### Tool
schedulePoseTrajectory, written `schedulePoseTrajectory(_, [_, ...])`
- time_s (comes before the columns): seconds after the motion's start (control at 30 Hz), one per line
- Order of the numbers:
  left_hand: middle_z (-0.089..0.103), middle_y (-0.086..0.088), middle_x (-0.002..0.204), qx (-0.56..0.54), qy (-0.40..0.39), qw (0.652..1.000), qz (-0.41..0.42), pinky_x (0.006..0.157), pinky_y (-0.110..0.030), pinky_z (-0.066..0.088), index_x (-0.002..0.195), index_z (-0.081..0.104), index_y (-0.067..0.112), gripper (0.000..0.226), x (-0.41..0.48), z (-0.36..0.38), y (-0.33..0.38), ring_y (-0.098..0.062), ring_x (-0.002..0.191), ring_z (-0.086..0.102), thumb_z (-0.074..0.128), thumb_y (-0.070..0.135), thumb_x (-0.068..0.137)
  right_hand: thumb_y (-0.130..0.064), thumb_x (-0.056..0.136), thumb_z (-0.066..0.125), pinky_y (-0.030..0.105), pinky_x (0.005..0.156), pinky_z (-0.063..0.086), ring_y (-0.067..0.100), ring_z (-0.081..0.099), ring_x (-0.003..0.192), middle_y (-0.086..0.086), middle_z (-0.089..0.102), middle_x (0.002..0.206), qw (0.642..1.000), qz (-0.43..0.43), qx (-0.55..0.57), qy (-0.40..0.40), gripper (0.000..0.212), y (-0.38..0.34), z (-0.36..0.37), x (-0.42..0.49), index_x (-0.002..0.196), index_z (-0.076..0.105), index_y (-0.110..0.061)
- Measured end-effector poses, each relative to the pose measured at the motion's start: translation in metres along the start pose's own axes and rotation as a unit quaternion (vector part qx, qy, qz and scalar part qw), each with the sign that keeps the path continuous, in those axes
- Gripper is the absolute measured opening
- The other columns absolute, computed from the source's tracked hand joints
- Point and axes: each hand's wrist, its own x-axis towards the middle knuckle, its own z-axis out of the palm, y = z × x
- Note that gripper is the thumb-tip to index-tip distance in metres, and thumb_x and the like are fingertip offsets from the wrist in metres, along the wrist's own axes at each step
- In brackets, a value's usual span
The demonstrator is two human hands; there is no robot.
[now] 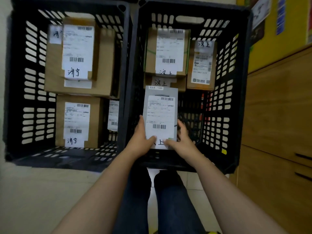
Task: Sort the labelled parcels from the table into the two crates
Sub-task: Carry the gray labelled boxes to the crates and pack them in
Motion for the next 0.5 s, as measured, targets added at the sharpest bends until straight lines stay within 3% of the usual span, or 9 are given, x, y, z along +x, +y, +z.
schedulePoseTrajectory(0.07, [0.015,0.001,0.16,0.02,-0.004,1.0,-0.022,0.105,-0.03,0.036,0.149,-0.02,0.032,0.103,0.011,0.004,-0.004,-0.019,0.14,0.032,0.063,0.015,0.091,-0.018,0.093,0.066,0.019,0.079,0.05,0.008,0.052,0.113,-0.009,0.045,0.142,1.0,0.013,-0.002,-0.007,0.094,0.001,0.002,0.012,0.153,-0.002,-0.041])
schedulePoseTrajectory(0.23, [0.015,-0.001,0.16,0.059,0.008,0.996,-0.061,0.103,-0.038,0.043,0.139,-0.036,0.039,0.112,0.042,0.019,-0.017,-0.022,0.135,0.039,0.063,0.019,0.091,-0.027,0.1,0.053,0.028,0.09,0.042,0.011,0.049,0.111,-0.007,0.041,0.149,0.997,0.025,-0.068,-0.009,0.086,0.006,0.006,0.049,0.153,-0.014,-0.037])
schedulePoseTrajectory(0.37, [0.037,-0.005,0.15,0.07,0.019,0.992,-0.099,0.084,-0.03,0.045,0.141,-0.035,0.035,0.109,0.073,0.026,-0.028,-0.021,0.12,0.052,0.062,0.022,0.092,-0.029,0.101,0.051,0.035,0.104,0.041,0.02,0.048,0.126,-0.003,0.035,0.154,0.996,0.039,-0.084,-0.01,0.09,0.014,0.011,0.078,0.151,-0.023,-0.032])
schedulePoseTrajectory(0.5, [0.026,-0.008,0.155,0.105,0.03,0.987,-0.118,0.094,-0.033,0.043,0.148,-0.025,0.027,0.104,0.088,0.03,-0.032,-0.024,0.129,0.045,0.063,0.02,0.092,-0.021,0.098,0.057,0.03,0.103,0.037,0.022,0.043,0.135,-0.001,0.033,0.156,0.992,0.041,-0.12,-0.022,0.098,0.023,0.01,0.093,0.151,-0.025,-0.025])
